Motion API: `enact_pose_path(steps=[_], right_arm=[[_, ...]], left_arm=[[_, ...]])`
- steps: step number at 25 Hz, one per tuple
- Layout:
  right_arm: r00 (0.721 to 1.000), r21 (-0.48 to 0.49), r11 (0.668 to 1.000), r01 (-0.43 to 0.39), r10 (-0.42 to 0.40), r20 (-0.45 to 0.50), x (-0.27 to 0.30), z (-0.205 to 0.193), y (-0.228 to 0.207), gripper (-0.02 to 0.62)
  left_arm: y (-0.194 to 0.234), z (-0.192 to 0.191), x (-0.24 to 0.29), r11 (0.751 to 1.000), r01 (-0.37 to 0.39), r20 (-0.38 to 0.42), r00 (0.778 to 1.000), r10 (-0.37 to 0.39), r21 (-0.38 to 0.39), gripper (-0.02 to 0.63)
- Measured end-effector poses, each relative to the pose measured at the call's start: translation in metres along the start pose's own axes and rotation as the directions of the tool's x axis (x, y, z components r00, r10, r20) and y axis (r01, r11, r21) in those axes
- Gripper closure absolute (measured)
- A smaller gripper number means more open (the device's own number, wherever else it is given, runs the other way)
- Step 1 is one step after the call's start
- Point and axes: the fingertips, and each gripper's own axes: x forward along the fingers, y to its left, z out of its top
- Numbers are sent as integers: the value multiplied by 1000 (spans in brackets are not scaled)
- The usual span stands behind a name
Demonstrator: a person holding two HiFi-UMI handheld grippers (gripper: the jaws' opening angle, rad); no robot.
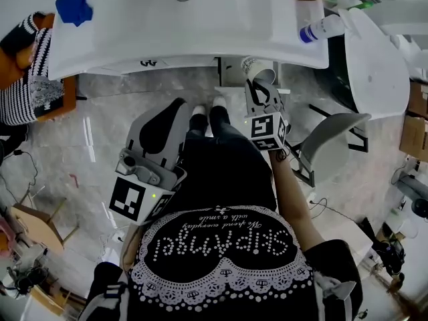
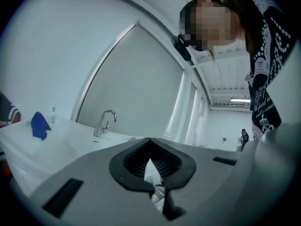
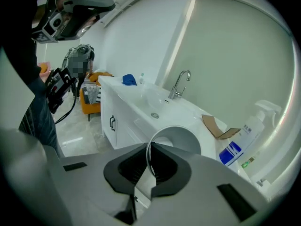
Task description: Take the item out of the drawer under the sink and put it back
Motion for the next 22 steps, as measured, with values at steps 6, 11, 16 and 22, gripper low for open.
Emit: enact_pose_path(steps=[6,11,16,22], right_arm=[[994,91,995,29,-38,102,-28,33,-4,569],[976,168,985,39,-73,206,-56,67,-10,569],[956,191,980,48,-101,275,-79,88,-16,569],[936,216,975,61,-131,326,-101,102,-18,569]], left_arm=[[-1,4,-9,1000,14,6,1000,-14,9,601],[-4,8,-13,999,32,8,999,-32,14,601],[-7,8,-13,999,43,15,999,-43,20,601],[-8,8,-14,998,49,22,999,-49,30,601]])
